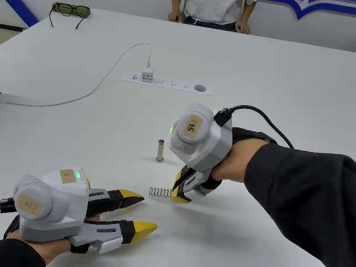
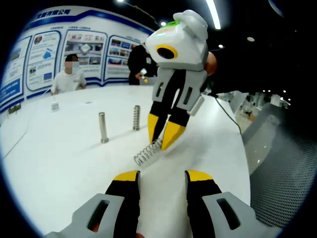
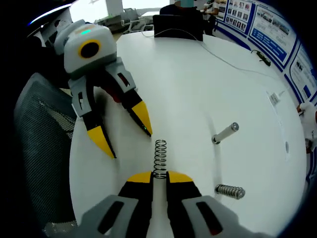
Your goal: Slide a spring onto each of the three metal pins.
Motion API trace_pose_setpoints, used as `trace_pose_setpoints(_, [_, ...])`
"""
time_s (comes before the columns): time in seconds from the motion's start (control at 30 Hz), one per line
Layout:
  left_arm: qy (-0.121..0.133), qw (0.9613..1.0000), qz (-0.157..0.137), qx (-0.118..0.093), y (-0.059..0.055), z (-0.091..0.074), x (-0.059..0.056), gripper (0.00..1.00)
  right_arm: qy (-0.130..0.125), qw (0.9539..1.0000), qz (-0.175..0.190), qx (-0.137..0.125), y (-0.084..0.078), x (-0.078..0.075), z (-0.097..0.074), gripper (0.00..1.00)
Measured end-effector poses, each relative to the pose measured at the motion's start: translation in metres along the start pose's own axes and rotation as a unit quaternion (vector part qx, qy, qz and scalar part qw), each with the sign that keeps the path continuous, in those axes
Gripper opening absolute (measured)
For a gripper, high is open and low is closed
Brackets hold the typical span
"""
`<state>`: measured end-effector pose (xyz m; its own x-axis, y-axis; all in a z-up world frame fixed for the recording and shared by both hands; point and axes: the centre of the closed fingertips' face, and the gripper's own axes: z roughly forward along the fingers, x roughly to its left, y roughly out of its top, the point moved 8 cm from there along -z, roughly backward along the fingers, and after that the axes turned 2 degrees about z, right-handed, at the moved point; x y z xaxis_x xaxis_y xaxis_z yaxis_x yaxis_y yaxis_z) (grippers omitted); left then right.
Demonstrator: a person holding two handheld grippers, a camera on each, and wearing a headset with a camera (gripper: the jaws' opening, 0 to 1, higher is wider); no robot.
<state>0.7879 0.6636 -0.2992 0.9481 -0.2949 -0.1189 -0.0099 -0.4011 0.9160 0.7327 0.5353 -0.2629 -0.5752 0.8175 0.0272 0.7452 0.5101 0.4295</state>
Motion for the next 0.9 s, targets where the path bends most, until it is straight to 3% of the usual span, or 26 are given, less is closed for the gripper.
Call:
trace_pose_setpoints(0.33, [-0.008, 0.9998, 0.02, -0.001, 0.006, 0.003, 0.0, 0.34, 0.033, 0.999, -0.029, 0.002, 0.0, 0.019, -0.012, 0.11])
trace_pose_setpoints(0.63, [-0.018, 0.9988, 0.046, -0.003, 0.009, 0.003, -0.004, 0.26, 0.059, 0.9966, -0.058, 0.002, 0.002, 0.026, -0.014, 0.11])
trace_pose_setpoints(0.9, [-0.052, 0.9968, 0.06, -0.007, 0.011, 0.004, -0.017, 0.14, 0.086, 0.9932, -0.078, 0.002, -0.001, 0.033, -0.014, 0.11])
